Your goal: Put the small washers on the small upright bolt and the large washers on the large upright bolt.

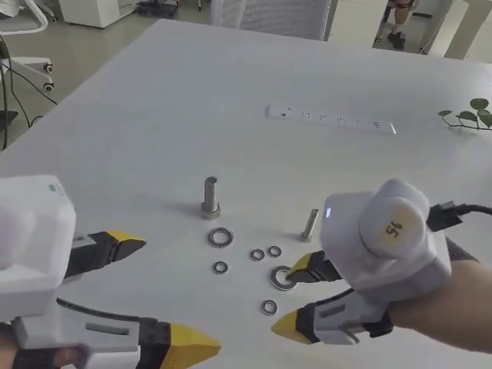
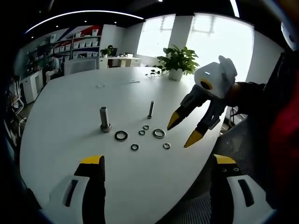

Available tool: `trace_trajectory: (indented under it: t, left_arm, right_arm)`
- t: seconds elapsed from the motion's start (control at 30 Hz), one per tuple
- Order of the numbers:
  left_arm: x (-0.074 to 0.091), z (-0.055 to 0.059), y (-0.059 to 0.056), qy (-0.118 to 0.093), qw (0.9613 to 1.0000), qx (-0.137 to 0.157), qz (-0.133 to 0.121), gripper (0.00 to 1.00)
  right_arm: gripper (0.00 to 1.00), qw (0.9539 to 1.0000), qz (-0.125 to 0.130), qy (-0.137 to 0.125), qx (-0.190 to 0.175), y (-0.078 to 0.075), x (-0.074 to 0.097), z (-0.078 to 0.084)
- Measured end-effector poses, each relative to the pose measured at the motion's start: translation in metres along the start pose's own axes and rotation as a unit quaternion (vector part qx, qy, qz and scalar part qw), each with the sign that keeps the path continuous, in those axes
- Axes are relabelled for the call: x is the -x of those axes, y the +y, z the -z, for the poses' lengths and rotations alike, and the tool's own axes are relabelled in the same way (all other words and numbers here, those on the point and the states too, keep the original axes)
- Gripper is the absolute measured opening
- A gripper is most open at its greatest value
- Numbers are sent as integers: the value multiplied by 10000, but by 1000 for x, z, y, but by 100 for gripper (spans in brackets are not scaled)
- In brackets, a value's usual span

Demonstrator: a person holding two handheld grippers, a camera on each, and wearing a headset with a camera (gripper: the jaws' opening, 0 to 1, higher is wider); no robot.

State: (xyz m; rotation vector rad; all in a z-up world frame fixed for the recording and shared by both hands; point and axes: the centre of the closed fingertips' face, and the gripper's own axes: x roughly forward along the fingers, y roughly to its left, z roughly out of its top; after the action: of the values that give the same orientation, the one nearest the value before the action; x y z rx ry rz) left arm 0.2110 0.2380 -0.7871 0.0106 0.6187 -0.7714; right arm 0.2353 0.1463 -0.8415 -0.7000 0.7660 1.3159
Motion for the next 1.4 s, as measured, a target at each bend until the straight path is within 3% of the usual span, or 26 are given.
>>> trace_trajectory:
  t: [0.3, 1.0, 1.4]
  left_arm:
    - [0, 0, 0, 11, 10000, 11, 9, 94]
    - [0, 0, -1, -30, 10000, 17, -1, 93]
    - [-1, -1, -2, -71, 10000, 39, -3, 92]
  right_arm:
    - [29, 9996, -55, 234, 114, -3, -10, 6]
    - [21, 9963, -76, 746, 428, -7, -29, 16]
    - [18, 9959, -160, 769, 452, -6, -31, 17]
